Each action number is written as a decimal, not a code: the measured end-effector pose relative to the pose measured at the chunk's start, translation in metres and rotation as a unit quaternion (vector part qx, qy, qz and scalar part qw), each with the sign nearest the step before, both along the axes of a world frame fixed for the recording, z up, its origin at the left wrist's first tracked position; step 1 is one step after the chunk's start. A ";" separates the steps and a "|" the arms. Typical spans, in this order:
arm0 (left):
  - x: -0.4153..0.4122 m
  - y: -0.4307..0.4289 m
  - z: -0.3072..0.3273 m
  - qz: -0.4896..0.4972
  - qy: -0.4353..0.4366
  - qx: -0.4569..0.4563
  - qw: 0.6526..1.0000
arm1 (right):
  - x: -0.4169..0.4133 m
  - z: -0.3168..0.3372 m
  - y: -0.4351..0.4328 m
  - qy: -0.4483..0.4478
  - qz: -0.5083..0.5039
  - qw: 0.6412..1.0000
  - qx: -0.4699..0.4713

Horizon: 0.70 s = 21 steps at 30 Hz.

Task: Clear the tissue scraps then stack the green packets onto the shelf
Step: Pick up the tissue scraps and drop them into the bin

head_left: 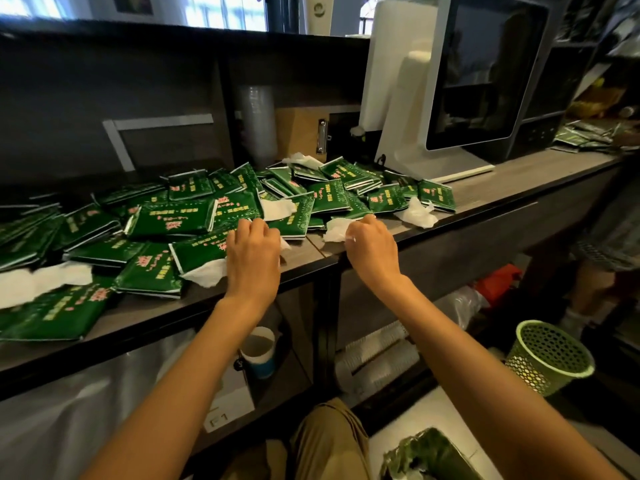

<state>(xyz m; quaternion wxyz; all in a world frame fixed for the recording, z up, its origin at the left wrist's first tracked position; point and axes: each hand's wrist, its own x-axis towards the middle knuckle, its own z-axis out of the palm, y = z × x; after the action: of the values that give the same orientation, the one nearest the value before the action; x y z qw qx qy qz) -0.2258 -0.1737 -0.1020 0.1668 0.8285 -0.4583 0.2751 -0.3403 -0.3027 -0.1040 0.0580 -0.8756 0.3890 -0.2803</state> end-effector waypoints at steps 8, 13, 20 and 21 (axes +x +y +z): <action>-0.023 -0.002 0.016 -0.133 0.086 -0.235 0.959 | -0.002 -0.008 0.009 -0.063 0.049 0.992 -0.096; -0.030 -0.012 0.010 -0.220 0.151 -0.303 0.915 | -0.016 -0.013 0.006 -0.135 0.093 0.972 -0.166; -0.079 -0.039 -0.019 -0.285 0.245 -0.287 0.881 | -0.081 -0.048 -0.003 -0.241 0.074 0.948 -0.193; -0.090 -0.045 -0.026 -0.296 0.251 -0.281 0.878 | -0.095 -0.058 -0.004 -0.248 0.066 0.948 -0.188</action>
<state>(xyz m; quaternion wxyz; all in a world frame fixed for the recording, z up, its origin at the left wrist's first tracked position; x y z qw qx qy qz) -0.3159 -0.2183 -0.1279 0.5756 0.6135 -0.5287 0.1128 -0.4352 -0.3070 -0.1615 0.0050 -0.7972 0.2442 -0.5521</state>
